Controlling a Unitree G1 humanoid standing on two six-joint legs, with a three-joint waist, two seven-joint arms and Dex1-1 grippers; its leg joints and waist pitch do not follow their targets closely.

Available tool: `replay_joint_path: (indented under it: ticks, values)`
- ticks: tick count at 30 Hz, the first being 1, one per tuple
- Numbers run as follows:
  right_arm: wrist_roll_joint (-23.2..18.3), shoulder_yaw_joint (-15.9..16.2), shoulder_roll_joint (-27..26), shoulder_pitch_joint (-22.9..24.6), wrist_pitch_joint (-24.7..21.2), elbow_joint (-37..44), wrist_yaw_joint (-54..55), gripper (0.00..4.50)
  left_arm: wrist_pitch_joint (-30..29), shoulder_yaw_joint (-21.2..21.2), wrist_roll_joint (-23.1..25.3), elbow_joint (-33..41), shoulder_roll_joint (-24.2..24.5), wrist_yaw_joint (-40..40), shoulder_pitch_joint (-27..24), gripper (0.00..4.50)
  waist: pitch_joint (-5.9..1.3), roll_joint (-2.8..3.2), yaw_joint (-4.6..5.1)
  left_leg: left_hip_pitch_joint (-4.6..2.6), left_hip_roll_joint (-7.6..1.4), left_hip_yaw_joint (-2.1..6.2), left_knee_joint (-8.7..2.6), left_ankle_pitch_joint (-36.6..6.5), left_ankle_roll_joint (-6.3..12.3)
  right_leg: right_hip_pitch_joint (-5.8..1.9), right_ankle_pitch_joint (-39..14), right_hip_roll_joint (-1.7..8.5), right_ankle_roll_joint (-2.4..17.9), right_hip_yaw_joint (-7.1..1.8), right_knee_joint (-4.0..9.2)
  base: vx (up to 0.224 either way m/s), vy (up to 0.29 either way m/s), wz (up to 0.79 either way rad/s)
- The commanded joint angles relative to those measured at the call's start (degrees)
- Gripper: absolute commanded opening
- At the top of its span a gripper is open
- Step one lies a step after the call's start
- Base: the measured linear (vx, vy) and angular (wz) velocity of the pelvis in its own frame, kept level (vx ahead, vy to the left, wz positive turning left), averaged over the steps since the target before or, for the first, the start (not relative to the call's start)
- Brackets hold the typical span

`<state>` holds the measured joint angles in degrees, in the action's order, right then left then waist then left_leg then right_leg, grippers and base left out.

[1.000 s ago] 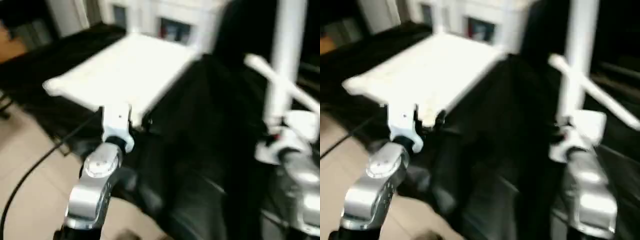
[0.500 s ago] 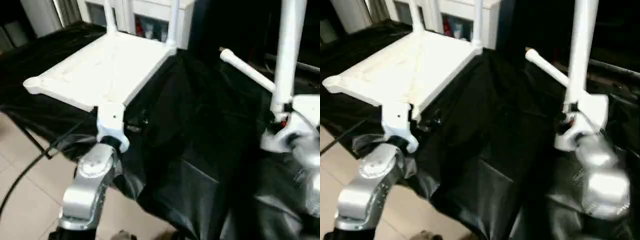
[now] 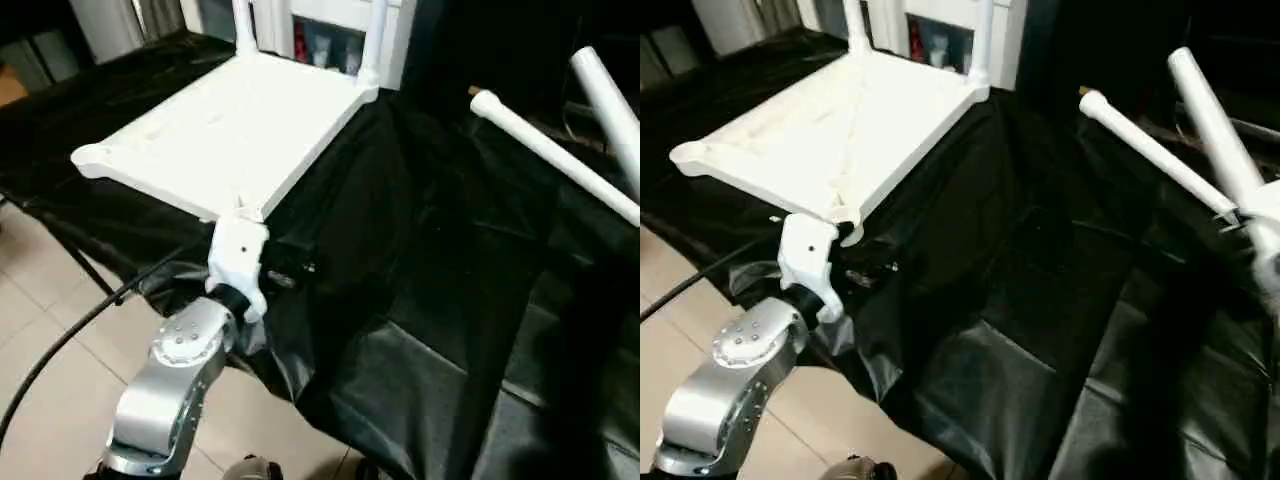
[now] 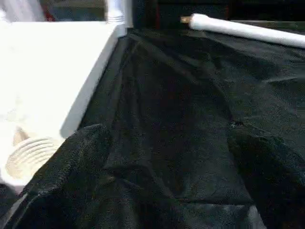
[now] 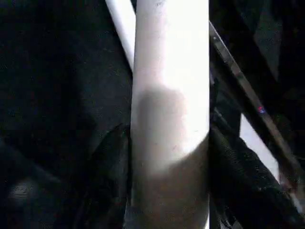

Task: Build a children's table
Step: Pick table leg

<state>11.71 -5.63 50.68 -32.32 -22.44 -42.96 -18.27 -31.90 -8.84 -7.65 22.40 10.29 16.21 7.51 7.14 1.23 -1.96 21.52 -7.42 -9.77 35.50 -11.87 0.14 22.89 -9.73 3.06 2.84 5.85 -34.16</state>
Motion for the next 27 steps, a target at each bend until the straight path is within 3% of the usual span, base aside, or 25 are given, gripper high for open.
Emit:
replay_joint_path:
  ticks: [1, 4, 7, 9, 12, 20, 27]
  values:
    - [1.99, 1.81, 2.12, -2.24, 3.38, -4.91, -1.2, 1.88, -0.89, -1.41, -0.88, 2.18, 0.55, 1.55, -0.06, 4.5, -5.17, -1.87, -0.4, 0.17, -4.82, 2.29, -2.79, -0.88, 11.95, -3.5, -11.04, 6.2, 12.66, -3.66, 3.93, 0.0, 0.0, 0.0]
    - [4.17, 4.13, 3.09, -3.89, 5.75, -9.24, -1.66, 1.88, -1.18, -1.14, -0.57, 1.9, 0.27, 1.0, 0.11, 4.5, -4.84, -1.61, -0.49, 0.45, -4.93, 1.97, -2.48, -0.46, 13.59, -3.12, -10.73, 5.91, 13.67, -3.44, 4.04, 0.0, 0.0, 0.0]
    - [8.14, 6.88, 4.8, -6.9, 10.06, -17.72, 1.15, 1.88, -0.88, -0.82, -0.13, 1.17, 0.59, 1.28, 0.61, 4.5, -4.55, -1.62, -0.52, 0.22, -5.0, 1.94, -2.56, -3.59, 12.15, -3.02, -15.77, 5.82, 12.72, -3.14, 4.58, 0.0, 0.0, 0.0]
    - [8.8, 7.26, 5.19, -7.5, 10.95, -19.34, 2.17, 1.88, -0.94, -0.84, -0.2, 1.22, 0.73, 1.49, 0.64, 4.5, -4.41, -1.63, -0.62, -0.04, -5.09, 1.79, -2.65, -5.0, 11.09, -2.79, -17.3, 5.75, 12.16, -3.12, 4.91, 0.0, 0.0, 0.0]
    - [9.24, 7.96, 6.06, -8.16, 11.82, -21.23, 3.58, 1.88, -0.98, -0.91, -0.49, 1.3, 1.11, 1.7, 0.58, 4.5, -4.43, -1.8, -0.42, 0.22, -5.19, 1.85, -2.73, -6.08, 10.26, -2.98, -17.87, 5.78, 11.25, -2.93, 4.77, 0.0, 0.0, 0.0]
    - [15.74, 14.26, 8.52, -10.93, 16.31, -28.46, 5.26, 1.88, -1.25, -1.46, -0.98, 1.32, 1.68, 2.79, 0.65, 4.5, -4.38, -2.0, 0.05, 0.6, -4.98, 1.77, -2.56, -7.23, 10.09, -3.03, -19.32, 5.86, 10.83, -2.78, 4.8, 0.0, 0.0, 0.0]
    - [19.02, 18.31, 9.11, -12.6, 16.51, -30.93, 5.18, 1.88, -1.85, -1.88, -1.58, 1.94, 2.11, 3.77, 0.41, 4.5, -4.23, -1.9, 0.11, 0.3, -5.14, 1.68, -2.57, -8.79, 9.28, -2.76, -20.1, 5.74, 11.04, -2.83, 4.81, 0.0, 0.0, 0.0]
